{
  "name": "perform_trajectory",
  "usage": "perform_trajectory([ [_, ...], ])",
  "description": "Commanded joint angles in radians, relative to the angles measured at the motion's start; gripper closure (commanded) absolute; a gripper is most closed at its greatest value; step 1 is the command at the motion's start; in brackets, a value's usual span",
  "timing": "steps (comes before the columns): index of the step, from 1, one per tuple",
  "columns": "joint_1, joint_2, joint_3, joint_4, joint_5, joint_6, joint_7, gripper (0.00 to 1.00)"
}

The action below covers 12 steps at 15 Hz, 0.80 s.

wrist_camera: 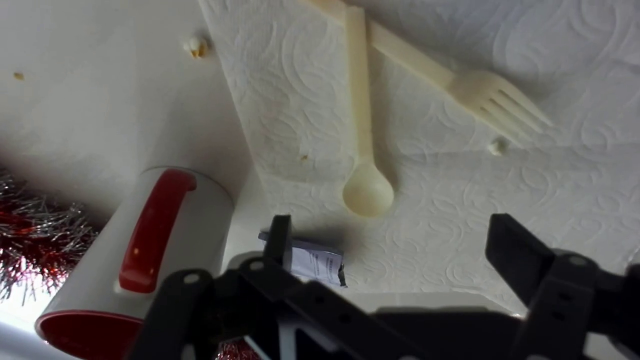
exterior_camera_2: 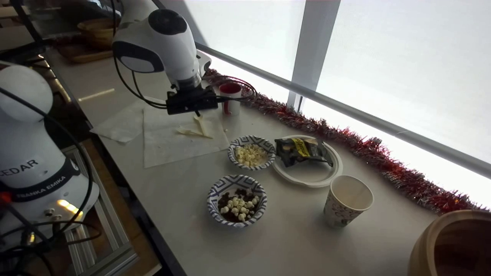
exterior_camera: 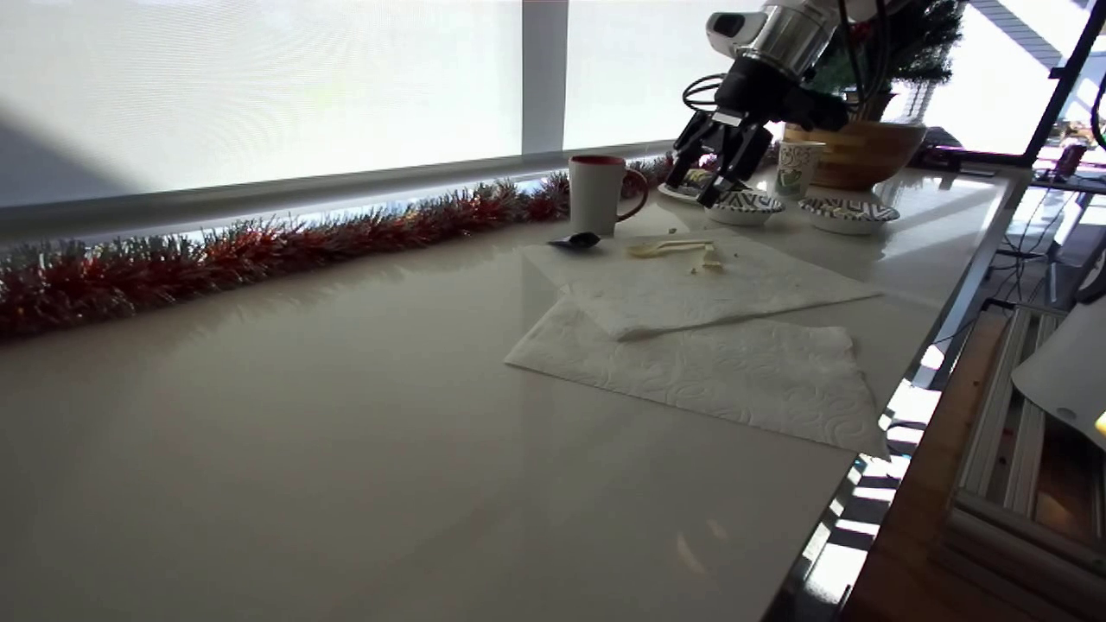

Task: Use the spoon to shift some of the black and white cereal to the other bowl

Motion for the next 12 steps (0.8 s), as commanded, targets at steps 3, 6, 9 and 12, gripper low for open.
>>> perform_trajectory([
  [3, 0.02, -0.004, -0.036, 0.007, 0.029, -0.025, -0.062, 0.0],
  [6, 0.044, -0.005, -0.078, 0.011, 0.046, -0.022, -0.143, 0.0],
  [9, 0.083, -0.008, -0.137, 0.018, 0.07, -0.045, -0.221, 0.0],
  [12, 0.136, 0.004, -0.198, 0.022, 0.113, -0.086, -0.29, 0.0],
])
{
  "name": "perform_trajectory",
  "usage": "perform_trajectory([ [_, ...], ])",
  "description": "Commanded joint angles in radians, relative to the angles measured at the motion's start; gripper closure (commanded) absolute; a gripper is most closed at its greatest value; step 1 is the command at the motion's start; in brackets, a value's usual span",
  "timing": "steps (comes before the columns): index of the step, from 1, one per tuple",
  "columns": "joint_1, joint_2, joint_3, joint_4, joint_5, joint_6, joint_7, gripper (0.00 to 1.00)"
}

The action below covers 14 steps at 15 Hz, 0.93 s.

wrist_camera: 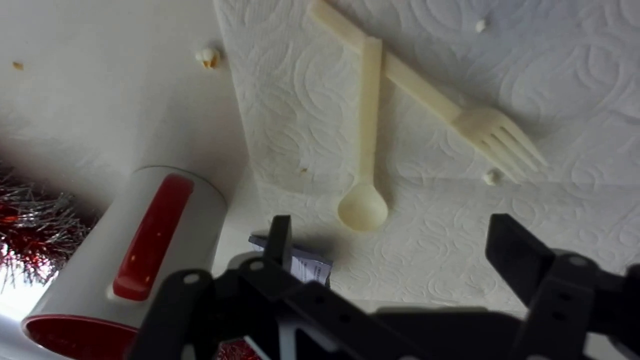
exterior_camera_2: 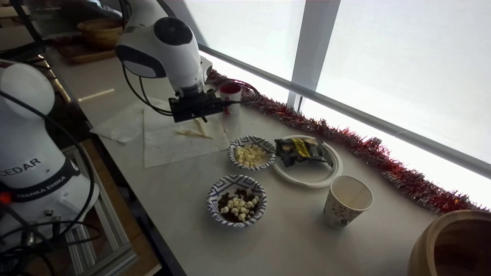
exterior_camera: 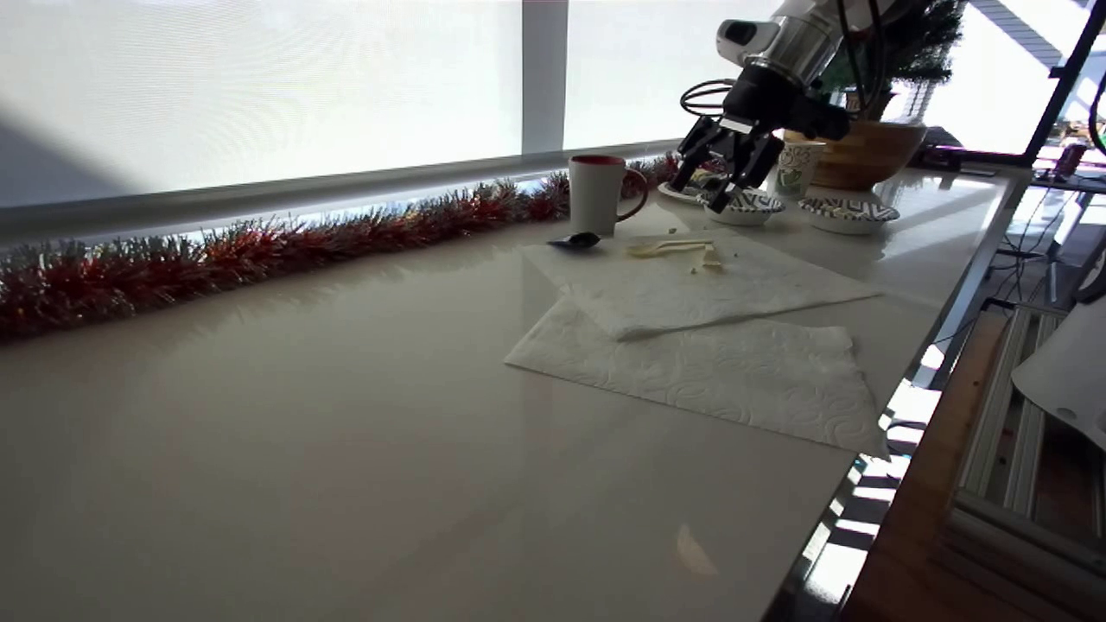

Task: Use the spoon to shift some of the black and white cereal to the other bowl

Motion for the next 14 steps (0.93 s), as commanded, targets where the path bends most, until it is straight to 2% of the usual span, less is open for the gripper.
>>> perform_trajectory([
  [1, 0.076, 0.007, -0.08, 0.014, 0.087, -0.049, -0.119, 0.0],
  [2, 0.097, 0.006, -0.101, 0.015, 0.111, -0.054, -0.146, 0.01],
  [3, 0.12, 0.009, -0.123, 0.017, 0.129, -0.059, -0.172, 0.07],
  [4, 0.143, 0.011, -0.145, 0.019, 0.152, -0.056, -0.199, 0.06],
  [5, 0.164, 0.011, -0.169, 0.022, 0.173, -0.057, -0.223, 0.16],
  [7, 0.208, 0.019, -0.222, 0.03, 0.207, -0.073, -0.264, 0.17],
  [8, 0.23, 0.019, -0.248, 0.033, 0.224, -0.075, -0.283, 0.24],
  [10, 0.28, 0.023, -0.31, 0.04, 0.251, -0.088, -0.317, 0.24],
  [13, 0.36, 0.016, -0.404, 0.046, 0.273, -0.085, -0.353, 0.33],
  [14, 0.39, 0.013, -0.438, 0.047, 0.273, -0.084, -0.36, 0.3],
])
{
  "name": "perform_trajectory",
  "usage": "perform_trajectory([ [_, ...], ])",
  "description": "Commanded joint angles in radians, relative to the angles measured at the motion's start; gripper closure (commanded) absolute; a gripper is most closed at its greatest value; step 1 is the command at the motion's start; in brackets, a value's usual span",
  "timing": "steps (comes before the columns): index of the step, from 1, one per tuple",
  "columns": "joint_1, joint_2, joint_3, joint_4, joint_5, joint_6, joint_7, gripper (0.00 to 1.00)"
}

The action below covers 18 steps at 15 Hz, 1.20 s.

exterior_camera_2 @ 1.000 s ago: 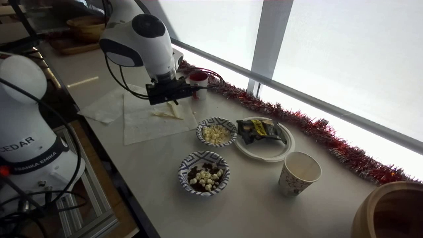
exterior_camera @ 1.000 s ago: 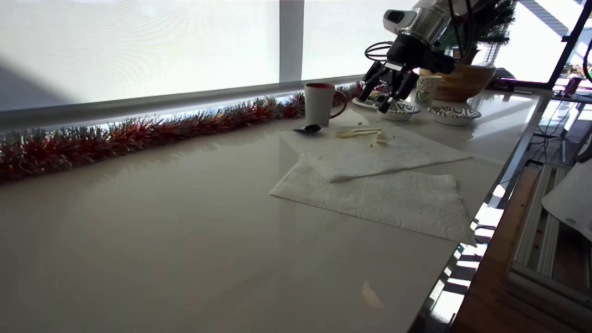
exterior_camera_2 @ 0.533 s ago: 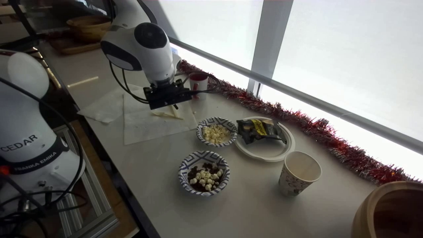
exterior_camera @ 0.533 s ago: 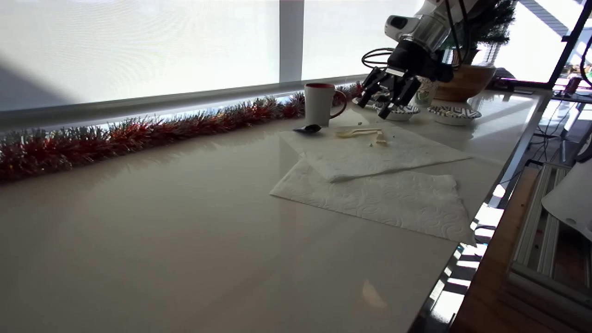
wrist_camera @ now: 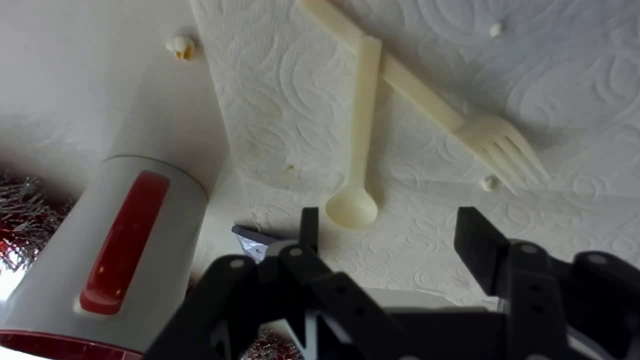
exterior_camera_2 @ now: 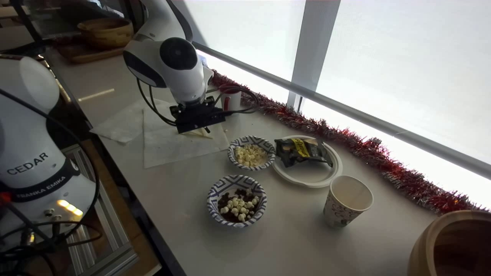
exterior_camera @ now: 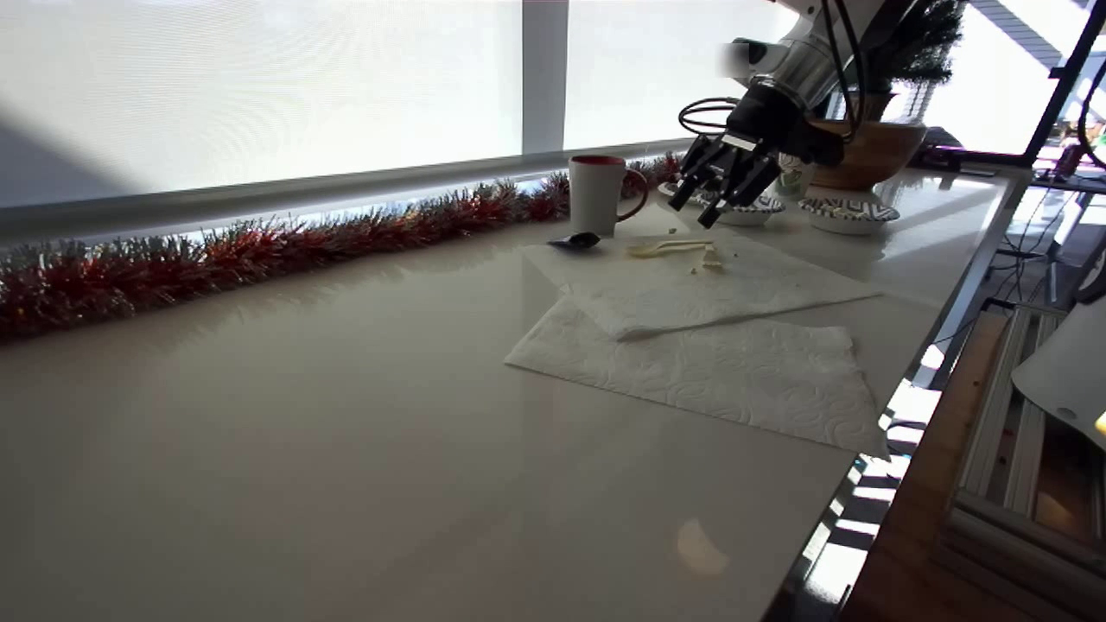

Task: Use the spoon to shift some of the black and white cereal to the other bowl

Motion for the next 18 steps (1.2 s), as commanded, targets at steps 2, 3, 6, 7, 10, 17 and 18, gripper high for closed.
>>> perform_trajectory([
  [2, 0.143, -0.004, -0.154, 0.019, 0.033, -0.01, -0.051, 0.3],
  [3, 0.178, -0.012, -0.19, 0.021, 0.025, -0.002, -0.048, 0.3],
  [6, 0.279, -0.041, -0.292, 0.025, -0.005, 0.021, -0.035, 0.29],
  [7, 0.314, -0.055, -0.327, 0.027, -0.015, 0.03, -0.032, 0.31],
  [10, 0.419, -0.114, -0.436, 0.041, -0.043, 0.078, -0.034, 0.42],
  [17, 0.511, -0.358, -0.568, 0.099, -0.294, 0.248, 0.077, 0.82],
  [18, 0.514, -0.38, -0.575, 0.1, -0.373, 0.256, 0.133, 0.83],
])
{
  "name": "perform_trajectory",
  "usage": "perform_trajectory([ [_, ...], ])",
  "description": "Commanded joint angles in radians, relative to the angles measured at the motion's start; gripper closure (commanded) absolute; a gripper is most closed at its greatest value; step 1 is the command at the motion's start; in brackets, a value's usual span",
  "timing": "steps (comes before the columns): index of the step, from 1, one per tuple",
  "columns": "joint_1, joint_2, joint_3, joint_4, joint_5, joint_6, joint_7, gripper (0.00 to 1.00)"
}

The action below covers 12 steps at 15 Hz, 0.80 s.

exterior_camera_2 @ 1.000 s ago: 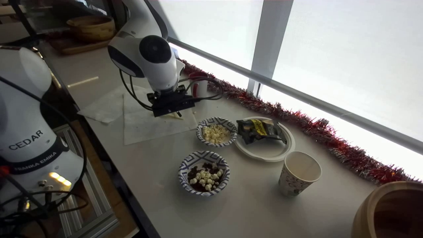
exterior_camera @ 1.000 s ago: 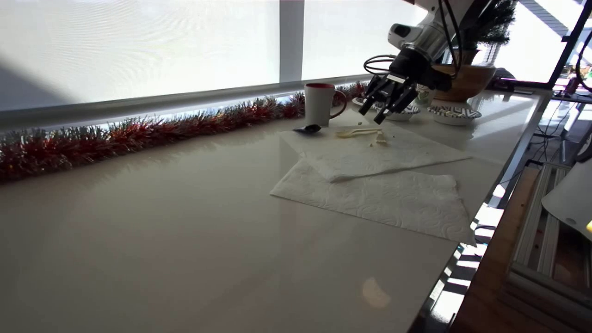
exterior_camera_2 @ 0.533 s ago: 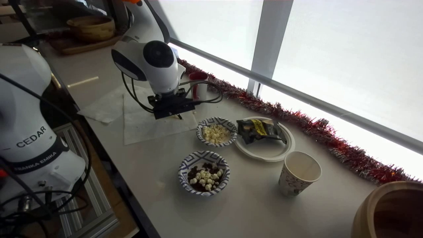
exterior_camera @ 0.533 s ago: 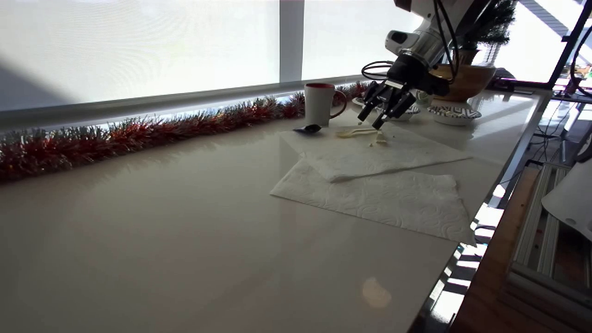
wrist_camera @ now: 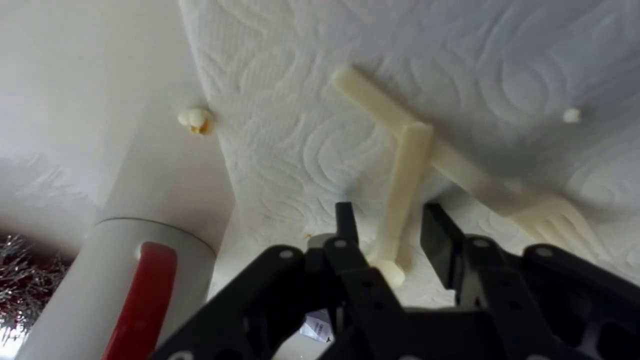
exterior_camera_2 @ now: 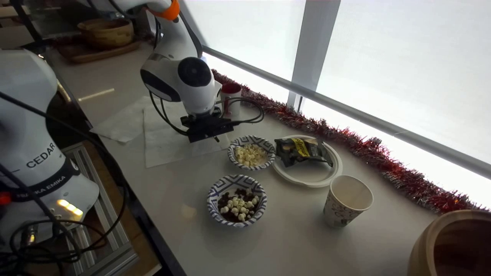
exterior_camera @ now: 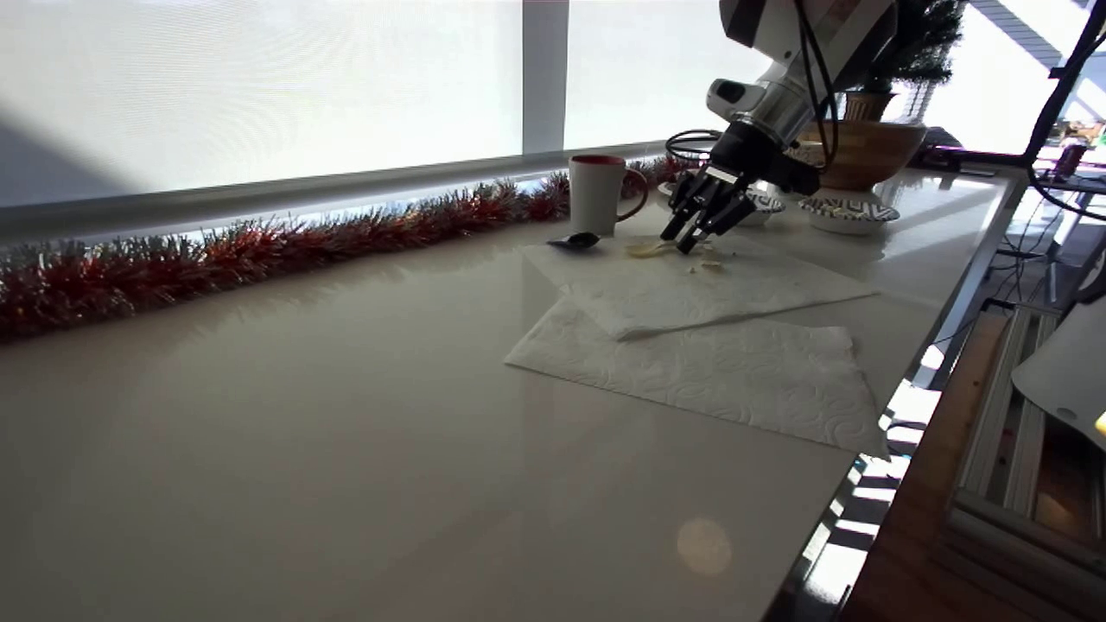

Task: Use the spoon to shift some of the black and white cereal to the other bowl

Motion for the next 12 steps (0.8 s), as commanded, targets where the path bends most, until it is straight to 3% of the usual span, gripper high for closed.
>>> perform_trajectory([
  [1, -0.032, -0.18, -0.001, 0.029, -0.258, 0.079, 0.144, 0.9],
  [3, -0.071, -0.216, 0.029, 0.029, -0.386, 0.075, 0.249, 1.0],
  [8, -0.214, -0.219, 0.145, -0.006, -0.573, 0.031, 0.551, 0.97],
  [11, -0.351, -0.158, 0.245, -0.058, -0.616, -0.03, 0.753, 0.97],
  [12, -0.426, -0.129, 0.3, -0.081, -0.627, -0.077, 0.819, 0.97],
])
